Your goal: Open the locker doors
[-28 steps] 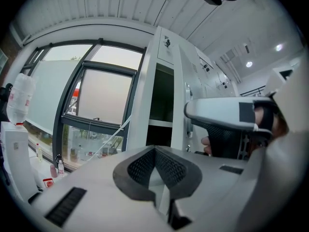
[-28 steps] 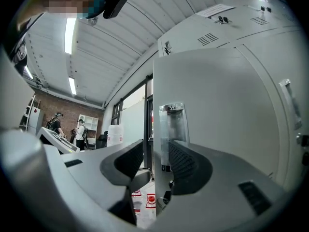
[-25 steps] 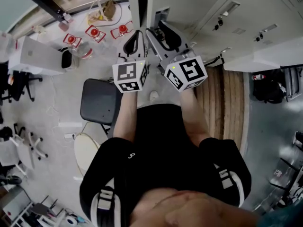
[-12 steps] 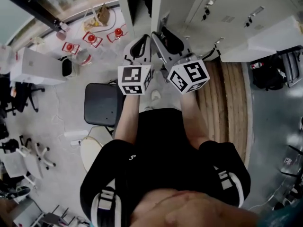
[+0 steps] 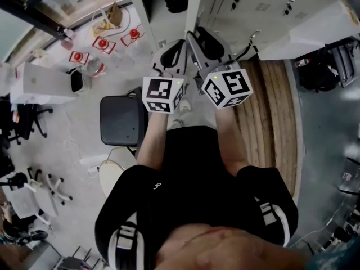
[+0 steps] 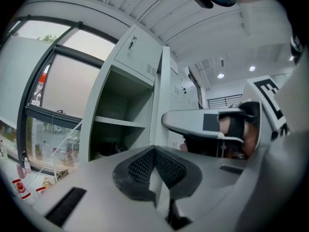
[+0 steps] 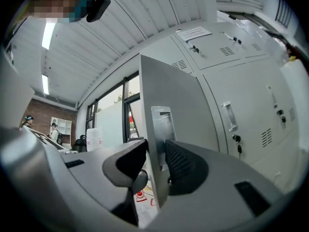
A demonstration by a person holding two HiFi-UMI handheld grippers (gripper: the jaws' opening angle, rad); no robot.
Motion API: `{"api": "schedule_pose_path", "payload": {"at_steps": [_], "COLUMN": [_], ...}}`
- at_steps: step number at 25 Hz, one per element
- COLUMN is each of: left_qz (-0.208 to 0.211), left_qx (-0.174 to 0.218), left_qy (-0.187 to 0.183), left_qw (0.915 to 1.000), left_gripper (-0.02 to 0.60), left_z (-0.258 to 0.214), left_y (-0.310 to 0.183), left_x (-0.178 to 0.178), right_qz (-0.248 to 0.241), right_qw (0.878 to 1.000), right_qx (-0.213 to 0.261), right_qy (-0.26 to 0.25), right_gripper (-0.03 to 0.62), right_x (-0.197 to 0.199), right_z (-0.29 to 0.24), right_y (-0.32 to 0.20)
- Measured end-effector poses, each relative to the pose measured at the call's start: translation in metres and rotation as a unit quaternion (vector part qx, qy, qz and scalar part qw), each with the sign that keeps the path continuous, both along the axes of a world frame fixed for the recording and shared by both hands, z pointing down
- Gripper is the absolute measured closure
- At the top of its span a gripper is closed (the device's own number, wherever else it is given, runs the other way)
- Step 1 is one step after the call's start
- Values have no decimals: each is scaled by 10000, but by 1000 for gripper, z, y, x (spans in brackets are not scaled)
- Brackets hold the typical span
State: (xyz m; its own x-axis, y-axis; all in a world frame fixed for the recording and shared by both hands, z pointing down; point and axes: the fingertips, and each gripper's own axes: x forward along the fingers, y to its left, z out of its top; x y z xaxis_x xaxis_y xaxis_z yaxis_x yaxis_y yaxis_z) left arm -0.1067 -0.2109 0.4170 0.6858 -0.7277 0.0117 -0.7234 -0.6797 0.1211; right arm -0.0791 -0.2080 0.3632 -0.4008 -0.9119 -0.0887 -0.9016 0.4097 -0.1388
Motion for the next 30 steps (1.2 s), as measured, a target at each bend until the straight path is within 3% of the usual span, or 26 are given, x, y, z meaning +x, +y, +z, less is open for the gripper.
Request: {"api": "schedule_pose_path", "payload": {"at_steps": [12,16,25,30], "left_qz": [-33,135,353,230], "left_qx": [-291,-376,-411,-365], "left_qy": [284,363,343,259], "left_qw": [9992,9985,9979,9987], "left_gripper": [572,572,572,572], "left_z": [13,18,17,13], "left_y": [23,28,30,30], "left_x": [-20,-16,18,43], "right_qz": [1019,1210,1287,1143], "right_qw": [9936,9913,9904,9928], "right_qx": [-74,-96,-65,15], "right_qy": [481,499,497,367], "right_gripper": [519,520,520,519], "right_x": [23,32,57,83], "right_z": [-1,0,-1,-2], "right_y": [27,35,45,51]}}
